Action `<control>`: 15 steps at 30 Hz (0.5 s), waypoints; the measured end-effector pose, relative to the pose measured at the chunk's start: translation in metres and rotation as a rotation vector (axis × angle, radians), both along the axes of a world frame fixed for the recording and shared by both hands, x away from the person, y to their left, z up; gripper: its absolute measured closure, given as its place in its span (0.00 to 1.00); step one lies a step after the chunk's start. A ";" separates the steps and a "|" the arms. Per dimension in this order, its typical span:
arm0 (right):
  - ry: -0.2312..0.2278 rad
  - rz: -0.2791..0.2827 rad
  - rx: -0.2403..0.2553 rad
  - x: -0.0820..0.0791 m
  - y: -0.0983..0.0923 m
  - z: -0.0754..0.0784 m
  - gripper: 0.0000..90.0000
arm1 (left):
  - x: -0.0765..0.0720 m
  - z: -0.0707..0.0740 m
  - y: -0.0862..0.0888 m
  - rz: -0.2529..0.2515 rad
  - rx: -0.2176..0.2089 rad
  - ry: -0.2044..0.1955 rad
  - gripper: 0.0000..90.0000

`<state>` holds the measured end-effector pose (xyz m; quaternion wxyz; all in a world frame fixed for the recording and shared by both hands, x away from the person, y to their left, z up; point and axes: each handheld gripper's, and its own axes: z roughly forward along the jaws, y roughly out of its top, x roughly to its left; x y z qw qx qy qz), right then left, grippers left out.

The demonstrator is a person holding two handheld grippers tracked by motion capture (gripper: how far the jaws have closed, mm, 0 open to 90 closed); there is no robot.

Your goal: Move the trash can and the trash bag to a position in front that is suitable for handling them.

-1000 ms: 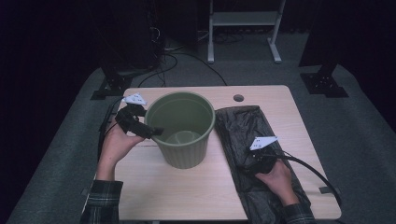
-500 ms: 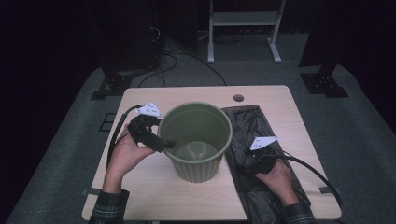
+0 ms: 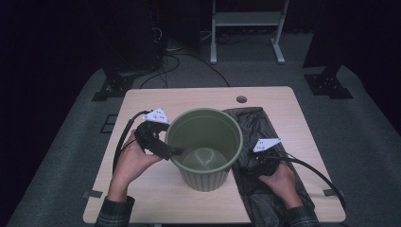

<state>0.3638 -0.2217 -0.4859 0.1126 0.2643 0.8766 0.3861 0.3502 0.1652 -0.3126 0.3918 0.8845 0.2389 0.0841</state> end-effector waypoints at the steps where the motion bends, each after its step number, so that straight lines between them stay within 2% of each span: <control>1: 0.000 0.000 0.000 0.000 0.000 0.000 0.16 | 0.001 0.001 0.001 0.006 -0.005 -0.002 0.00; 8: 0.001 -0.001 0.000 0.000 0.000 0.000 0.16 | 0.001 0.019 0.010 0.038 -0.039 -0.051 0.00; 15: 0.000 0.000 0.000 0.000 0.000 0.000 0.16 | -0.020 0.040 0.038 0.073 -0.097 -0.112 0.00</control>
